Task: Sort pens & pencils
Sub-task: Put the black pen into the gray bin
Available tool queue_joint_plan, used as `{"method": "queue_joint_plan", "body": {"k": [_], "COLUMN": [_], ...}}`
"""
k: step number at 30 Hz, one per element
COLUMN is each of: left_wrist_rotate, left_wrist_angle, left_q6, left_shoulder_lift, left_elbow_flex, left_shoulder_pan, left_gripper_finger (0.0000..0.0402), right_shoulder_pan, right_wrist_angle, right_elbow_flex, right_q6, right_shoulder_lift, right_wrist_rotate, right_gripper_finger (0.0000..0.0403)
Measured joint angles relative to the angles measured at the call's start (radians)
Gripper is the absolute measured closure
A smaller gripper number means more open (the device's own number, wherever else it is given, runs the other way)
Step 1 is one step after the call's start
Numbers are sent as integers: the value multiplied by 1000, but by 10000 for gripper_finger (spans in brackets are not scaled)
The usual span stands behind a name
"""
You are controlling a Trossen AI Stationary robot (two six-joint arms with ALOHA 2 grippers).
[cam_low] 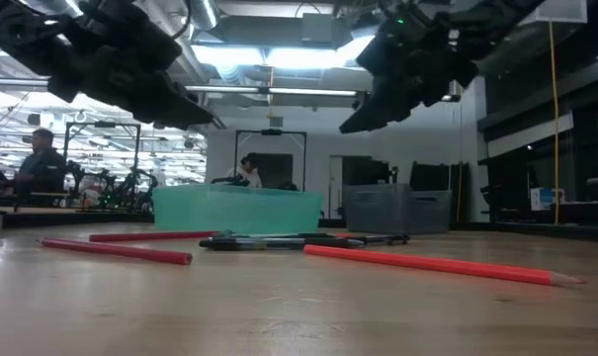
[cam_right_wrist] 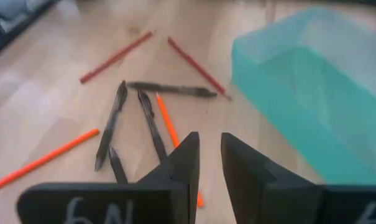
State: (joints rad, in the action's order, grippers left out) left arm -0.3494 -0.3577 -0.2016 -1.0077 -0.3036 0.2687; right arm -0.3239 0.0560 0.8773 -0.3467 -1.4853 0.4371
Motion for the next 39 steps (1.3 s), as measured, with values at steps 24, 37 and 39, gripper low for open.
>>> {"method": "queue_joint_plan", "body": {"k": [24, 37, 39], "left_wrist_rotate": [247, 416, 427], "left_wrist_angle": [80, 181, 206], "left_q6": [6, -33, -34], "left_shoulder_lift": [-42, -47, -67], "left_elbow_flex": [-41, -92, -120], "left_shoulder_pan": [-75, -207, -225], "left_gripper_finger": [324, 302, 302], "right_shoulder_pan": [157, 232, 247], "right_wrist_angle": [321, 423, 417], "right_elbow_flex": [210, 210, 210], "right_q6": [30, 32, 49], "right_shoulder_lift": [-158, -157, -164], "right_wrist_rotate": [-296, -391, -396], "right_gripper_finger": [229, 223, 225]}}
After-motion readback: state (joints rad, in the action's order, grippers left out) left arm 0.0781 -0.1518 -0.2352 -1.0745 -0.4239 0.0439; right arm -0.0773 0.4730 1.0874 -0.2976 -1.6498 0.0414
